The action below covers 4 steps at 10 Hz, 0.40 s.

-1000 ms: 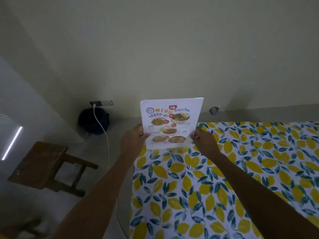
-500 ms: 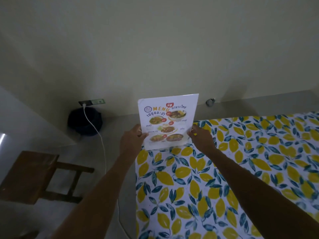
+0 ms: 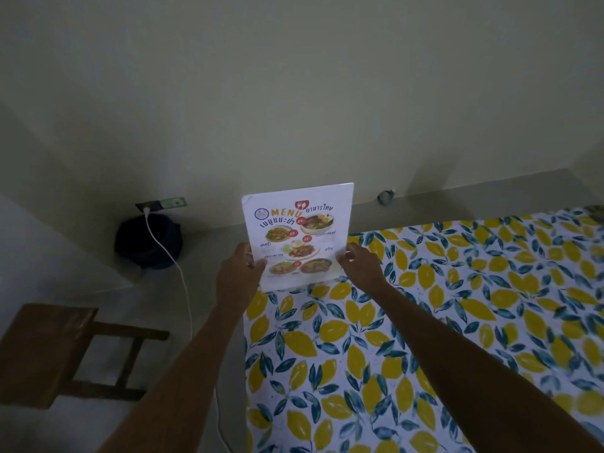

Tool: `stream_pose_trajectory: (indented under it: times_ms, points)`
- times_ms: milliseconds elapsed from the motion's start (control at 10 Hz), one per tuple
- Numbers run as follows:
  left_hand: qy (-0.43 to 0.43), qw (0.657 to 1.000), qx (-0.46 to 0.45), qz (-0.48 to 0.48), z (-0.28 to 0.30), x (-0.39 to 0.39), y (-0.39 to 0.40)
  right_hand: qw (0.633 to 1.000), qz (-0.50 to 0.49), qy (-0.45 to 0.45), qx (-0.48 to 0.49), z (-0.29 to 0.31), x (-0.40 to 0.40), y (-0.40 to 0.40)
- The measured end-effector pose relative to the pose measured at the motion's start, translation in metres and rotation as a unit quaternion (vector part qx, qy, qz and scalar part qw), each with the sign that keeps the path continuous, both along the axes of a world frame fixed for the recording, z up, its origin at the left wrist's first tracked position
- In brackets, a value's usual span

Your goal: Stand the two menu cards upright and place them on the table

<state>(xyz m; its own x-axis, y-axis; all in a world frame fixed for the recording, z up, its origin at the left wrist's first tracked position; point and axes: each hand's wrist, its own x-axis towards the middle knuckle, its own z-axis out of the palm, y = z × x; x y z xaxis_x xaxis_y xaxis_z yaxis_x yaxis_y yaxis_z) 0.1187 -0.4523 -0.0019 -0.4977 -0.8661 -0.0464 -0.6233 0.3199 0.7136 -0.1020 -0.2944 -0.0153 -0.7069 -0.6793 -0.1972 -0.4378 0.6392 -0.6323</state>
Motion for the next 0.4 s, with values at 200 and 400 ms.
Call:
stream_pose_trajectory:
  times_ms: [200,400]
  points:
    - [-0.026,0.999,0.005,0.018,0.008,0.000,0.001,0.999,-0.007,-0.034,-0.003,0.005,-0.002,0.008]
    - [0.005,0.998,0.037,0.052,0.008,0.010,0.008,0.997,-0.015,-0.076,-0.020,0.011,-0.019,0.035]
